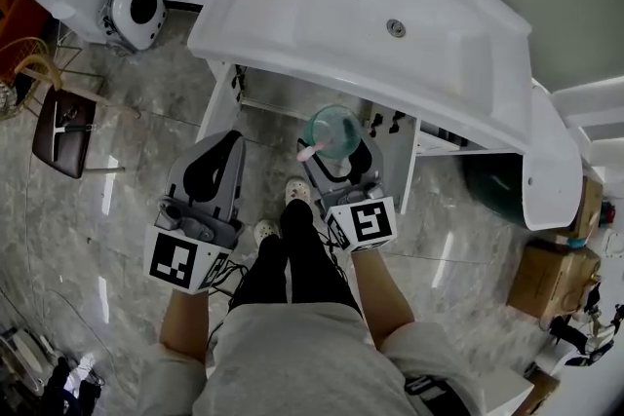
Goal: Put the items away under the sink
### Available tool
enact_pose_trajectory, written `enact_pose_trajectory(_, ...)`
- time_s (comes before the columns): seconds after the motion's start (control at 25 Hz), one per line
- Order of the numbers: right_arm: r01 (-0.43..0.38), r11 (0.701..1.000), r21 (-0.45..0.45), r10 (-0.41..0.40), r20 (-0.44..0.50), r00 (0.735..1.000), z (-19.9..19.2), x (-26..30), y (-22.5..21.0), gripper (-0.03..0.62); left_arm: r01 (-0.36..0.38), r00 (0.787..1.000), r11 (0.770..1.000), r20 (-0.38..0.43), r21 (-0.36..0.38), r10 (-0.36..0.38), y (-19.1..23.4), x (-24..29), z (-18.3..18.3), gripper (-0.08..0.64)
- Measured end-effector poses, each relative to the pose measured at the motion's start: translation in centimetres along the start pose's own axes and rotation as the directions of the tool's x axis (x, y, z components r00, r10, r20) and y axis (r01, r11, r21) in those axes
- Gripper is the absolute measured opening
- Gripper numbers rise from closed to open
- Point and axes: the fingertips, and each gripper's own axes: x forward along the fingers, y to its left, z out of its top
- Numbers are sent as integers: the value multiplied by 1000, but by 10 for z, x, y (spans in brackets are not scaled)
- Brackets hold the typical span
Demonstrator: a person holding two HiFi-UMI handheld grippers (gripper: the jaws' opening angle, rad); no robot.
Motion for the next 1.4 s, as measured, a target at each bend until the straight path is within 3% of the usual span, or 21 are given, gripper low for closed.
enact_pose_trajectory(0.4,-32,999,1,32,-21,999,-66,25,-5,360,-5,1000,999,-3,-37,5,13,15,-64,8)
enact_pose_trajectory(0.88,-41,999,-24,41,-2,999,-151,56,-24,359,-3,1000,1000,24,-29,4,35,26,-150,8)
enact_pose_trajectory(1.24,-40,999,-35,40,-3,999,-237,90,-52,359,-2,1000,1000,-24,-25,1,65,52,-246,8)
enact_pose_trajectory(1.4,-28,999,-19,28,9,1000,-276,102,-75,359,0,1000,1000,0,-19,0,76,66,-288,8)
